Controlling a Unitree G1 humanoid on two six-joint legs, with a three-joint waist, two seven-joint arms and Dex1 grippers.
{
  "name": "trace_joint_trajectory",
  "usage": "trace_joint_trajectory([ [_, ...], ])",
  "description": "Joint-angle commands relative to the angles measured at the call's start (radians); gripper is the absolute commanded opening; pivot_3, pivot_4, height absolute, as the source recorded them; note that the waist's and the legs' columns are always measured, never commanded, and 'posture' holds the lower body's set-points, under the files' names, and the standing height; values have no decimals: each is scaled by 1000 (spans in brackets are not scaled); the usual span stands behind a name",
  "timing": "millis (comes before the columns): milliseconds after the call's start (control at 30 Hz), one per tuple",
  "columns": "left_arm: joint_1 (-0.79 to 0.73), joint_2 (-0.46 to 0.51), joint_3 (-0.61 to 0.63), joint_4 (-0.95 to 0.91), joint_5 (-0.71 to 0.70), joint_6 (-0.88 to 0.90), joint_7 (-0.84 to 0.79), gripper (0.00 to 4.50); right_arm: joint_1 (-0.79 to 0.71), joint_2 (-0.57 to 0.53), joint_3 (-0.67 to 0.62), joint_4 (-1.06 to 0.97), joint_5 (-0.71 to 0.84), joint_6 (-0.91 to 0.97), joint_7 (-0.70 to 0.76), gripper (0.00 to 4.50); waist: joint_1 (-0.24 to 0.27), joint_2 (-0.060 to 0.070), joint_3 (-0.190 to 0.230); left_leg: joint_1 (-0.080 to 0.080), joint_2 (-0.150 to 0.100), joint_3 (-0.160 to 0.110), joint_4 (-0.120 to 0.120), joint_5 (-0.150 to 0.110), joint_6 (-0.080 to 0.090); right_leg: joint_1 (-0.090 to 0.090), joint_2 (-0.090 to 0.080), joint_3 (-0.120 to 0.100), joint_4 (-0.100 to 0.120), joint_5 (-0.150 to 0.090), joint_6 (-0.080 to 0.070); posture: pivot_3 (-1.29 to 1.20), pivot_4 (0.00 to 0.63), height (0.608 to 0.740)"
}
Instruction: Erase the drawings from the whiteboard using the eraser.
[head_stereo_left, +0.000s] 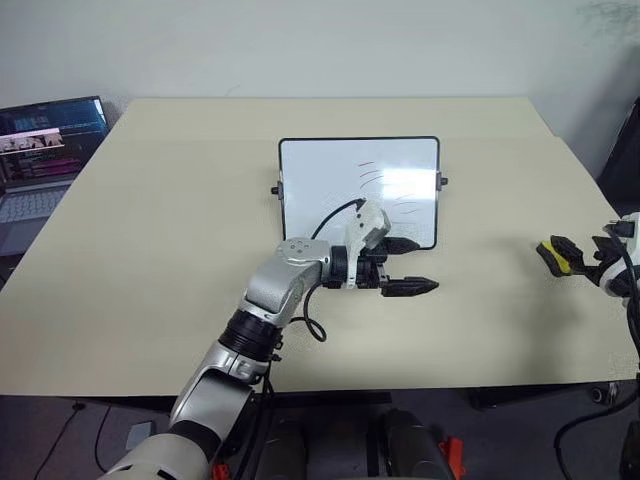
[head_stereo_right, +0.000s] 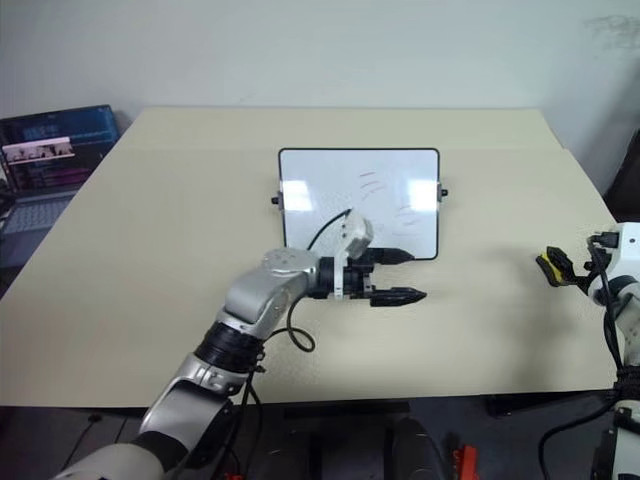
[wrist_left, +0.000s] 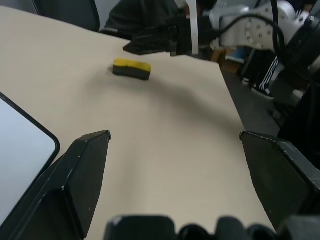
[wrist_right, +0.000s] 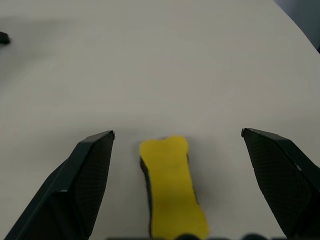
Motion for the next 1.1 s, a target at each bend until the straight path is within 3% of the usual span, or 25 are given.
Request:
trace_joint_trajectory([
  [33,-14,-4,9,-21,1,-23,-1,4500,-40,-24,9,50,-11,-50,37,4459,-1,0,0,0,0,0,0,0,0,0,0,0,0,0,0,0,150,740],
  [367,11,19,15,-51,2,-14,24,4500,-63,-18,35,130,-23,-94,63,4459,-1,0,0,0,0,0,0,0,0,0,0,0,0,0,0,0,150,740],
  [500,16,26,17,-57,-1,-12,29,4500,-77,-19,44,155,-31,-106,68,3547,-1,0,0,0,0,0,0,0,0,0,0,0,0,0,1,0,150,740],
  [833,25,38,19,-67,-3,-8,33,4500,-83,-89,66,67,-30,21,172,3547,1,0,0,0,0,0,0,0,0,0,0,0,0,0,1,0,150,740],
  [1100,33,22,11,-57,-2,-18,37,4500,-213,-198,147,153,-58,246,229,3547,-1,0,0,0,0,0,1,0,0,0,0,1,0,0,1,0,150,740],
])
